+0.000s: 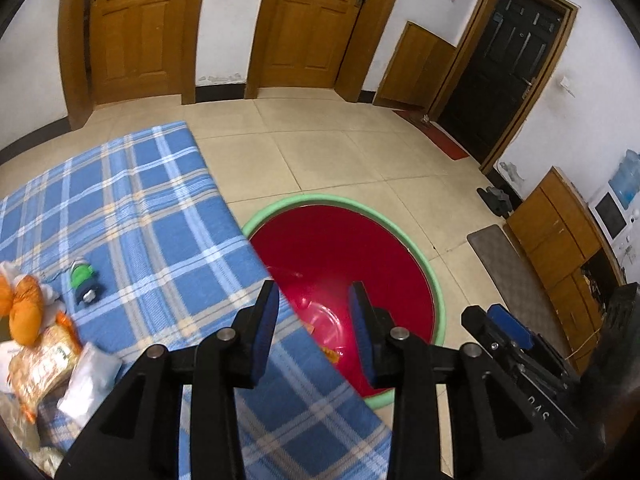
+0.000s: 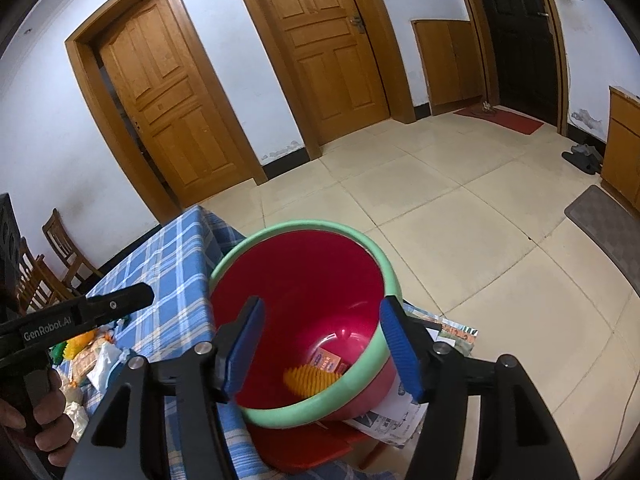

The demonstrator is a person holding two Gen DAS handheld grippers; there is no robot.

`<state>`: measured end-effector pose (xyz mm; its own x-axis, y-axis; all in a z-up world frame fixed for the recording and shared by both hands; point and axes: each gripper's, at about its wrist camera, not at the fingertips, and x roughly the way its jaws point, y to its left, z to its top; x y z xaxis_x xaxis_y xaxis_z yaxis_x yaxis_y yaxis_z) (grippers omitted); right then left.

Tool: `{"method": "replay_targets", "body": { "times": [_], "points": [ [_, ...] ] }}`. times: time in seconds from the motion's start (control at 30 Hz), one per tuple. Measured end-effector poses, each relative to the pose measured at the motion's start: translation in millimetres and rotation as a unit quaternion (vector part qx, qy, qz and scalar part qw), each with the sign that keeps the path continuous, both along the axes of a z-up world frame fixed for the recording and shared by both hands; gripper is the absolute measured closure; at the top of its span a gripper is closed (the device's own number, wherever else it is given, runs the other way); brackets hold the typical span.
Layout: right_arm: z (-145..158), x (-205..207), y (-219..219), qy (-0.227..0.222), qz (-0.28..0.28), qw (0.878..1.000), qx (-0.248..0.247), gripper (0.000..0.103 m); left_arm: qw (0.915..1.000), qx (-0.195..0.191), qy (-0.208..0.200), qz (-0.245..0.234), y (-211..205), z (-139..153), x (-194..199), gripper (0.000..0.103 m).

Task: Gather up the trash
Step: 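Move the left tool back to the table and grasp a crumpled white tissue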

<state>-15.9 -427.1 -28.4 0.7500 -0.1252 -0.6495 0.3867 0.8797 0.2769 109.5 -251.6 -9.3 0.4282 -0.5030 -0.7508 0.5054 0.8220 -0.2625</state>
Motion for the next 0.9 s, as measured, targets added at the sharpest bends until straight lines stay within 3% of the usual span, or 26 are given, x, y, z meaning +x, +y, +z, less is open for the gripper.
{"method": "replay_targets", "body": {
  "times": [0.43,0.9],
  "points": [
    [18,-2,43,-0.005,0.049,0.999,-0.008,0.035,0.9965,-0.002,-0.005,0.083,75,12,-21,0.067],
    [22,4,87,0.008,0.096,0.995,-0.009,0.033,0.9844,0.013,-0.013,0.175,167,11,-33,0.067]
  ]
}}
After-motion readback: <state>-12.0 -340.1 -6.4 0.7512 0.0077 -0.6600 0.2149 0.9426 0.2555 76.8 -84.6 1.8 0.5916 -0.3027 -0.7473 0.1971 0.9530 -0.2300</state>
